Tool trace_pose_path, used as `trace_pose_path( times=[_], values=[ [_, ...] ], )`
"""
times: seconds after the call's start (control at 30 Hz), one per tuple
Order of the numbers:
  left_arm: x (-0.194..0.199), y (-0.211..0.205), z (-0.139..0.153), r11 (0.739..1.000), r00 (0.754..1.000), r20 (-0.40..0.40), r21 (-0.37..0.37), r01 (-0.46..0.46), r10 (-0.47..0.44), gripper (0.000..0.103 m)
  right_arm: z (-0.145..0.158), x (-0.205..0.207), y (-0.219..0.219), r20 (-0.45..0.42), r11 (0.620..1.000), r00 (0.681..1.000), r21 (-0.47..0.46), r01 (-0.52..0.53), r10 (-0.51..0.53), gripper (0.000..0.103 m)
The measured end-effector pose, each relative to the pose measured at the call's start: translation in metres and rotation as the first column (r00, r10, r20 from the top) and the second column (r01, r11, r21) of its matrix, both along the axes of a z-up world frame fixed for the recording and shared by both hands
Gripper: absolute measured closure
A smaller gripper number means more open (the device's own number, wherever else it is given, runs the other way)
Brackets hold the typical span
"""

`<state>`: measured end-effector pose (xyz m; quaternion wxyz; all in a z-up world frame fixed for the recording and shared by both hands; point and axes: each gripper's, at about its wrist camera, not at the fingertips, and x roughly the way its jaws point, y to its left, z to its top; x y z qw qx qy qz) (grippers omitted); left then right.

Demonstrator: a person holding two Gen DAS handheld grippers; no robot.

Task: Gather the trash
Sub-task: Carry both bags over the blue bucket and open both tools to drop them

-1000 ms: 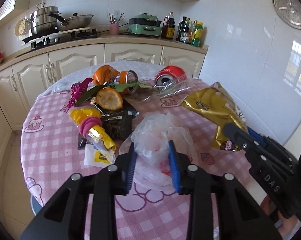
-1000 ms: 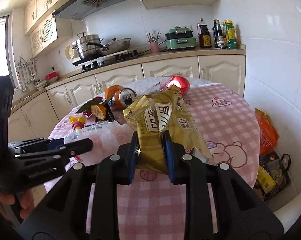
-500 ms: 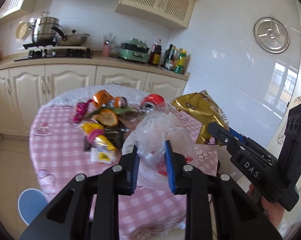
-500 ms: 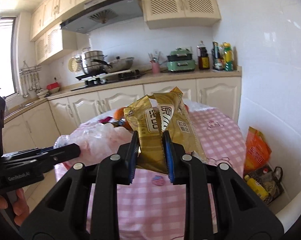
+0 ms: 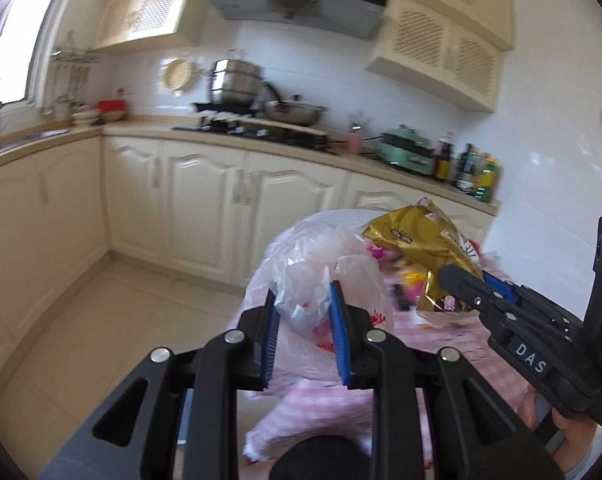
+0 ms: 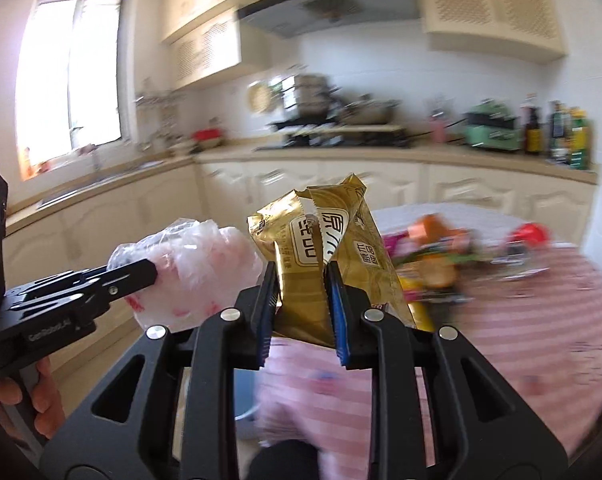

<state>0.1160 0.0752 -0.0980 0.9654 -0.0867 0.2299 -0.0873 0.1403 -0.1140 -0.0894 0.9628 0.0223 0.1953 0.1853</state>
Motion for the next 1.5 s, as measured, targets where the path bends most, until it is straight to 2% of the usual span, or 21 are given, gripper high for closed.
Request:
trace_pose_path(
  times=[0.13, 0.2, 0.33, 0.47, 0.6, 0.77, 0.9, 0.97, 1.03, 1.2, 1.5],
  values=[
    [0.019, 0.055, -0.031, 0.992, 0.989, -0.086, 0.01, -0.123, 0.123, 0.08, -0.03, 0.029, 0.067, -0.079, 0.993, 0.991, -0.027, -0.112, 0.11, 0.078],
    [0.033, 0.08, -0.054, 0.985, 0.974, -0.15, 0.008, -0.172, 0.171, 0.08, -0.052, 0.047, 0.096, -0.138, 0.986, 0.978, -0.037, -0.165, 0.159, 0.079],
    [0.064, 0.121, -0.105, 0.966, 0.926, -0.279, 0.034, -0.257, 0.256, 0.08, -0.098, 0.077, 0.148, -0.239, 0.97, 0.949, -0.08, -0.23, 0.206, 0.079],
    [0.09, 0.154, -0.153, 0.955, 0.882, -0.368, 0.062, -0.292, 0.294, 0.08, -0.14, 0.1, 0.189, -0.306, 0.953, 0.926, -0.136, -0.272, 0.221, 0.079],
    [0.124, 0.175, -0.198, 0.951, 0.837, -0.455, 0.089, -0.297, 0.304, 0.08, -0.193, 0.135, 0.212, -0.436, 0.947, 0.872, -0.117, -0.3, 0.223, 0.079],
    [0.16, 0.19, -0.239, 0.957, 0.806, -0.521, 0.093, -0.274, 0.282, 0.08, -0.244, 0.173, 0.222, -0.528, 0.955, 0.833, -0.127, -0.269, 0.165, 0.079],
    [0.186, 0.195, -0.261, 0.962, 0.801, -0.539, 0.071, -0.265, 0.26, 0.072, -0.265, 0.194, 0.223, -0.566, 0.959, 0.814, -0.139, -0.249, 0.129, 0.079],
    [0.19, 0.197, -0.272, 0.962, 0.805, -0.534, 0.06, -0.268, 0.258, 0.06, -0.276, 0.2, 0.225, -0.581, 0.959, 0.806, -0.147, -0.241, 0.113, 0.079],
    [0.193, 0.199, -0.282, 0.961, 0.805, -0.534, 0.056, -0.272, 0.259, 0.044, -0.284, 0.204, 0.228, -0.594, 0.959, 0.798, -0.152, -0.239, 0.105, 0.078],
    [0.194, 0.212, -0.304, 0.954, 0.79, -0.559, 0.008, -0.298, 0.252, 0.043, -0.296, 0.217, 0.24, -0.624, 0.96, 0.775, -0.15, -0.238, 0.095, 0.078],
    [0.184, 0.238, -0.307, 0.92, 0.759, -0.56, 0.018, -0.39, 0.333, 0.04, -0.298, 0.222, 0.271, -0.628, 0.953, 0.769, -0.143, -0.266, 0.12, 0.078]
  ],
)
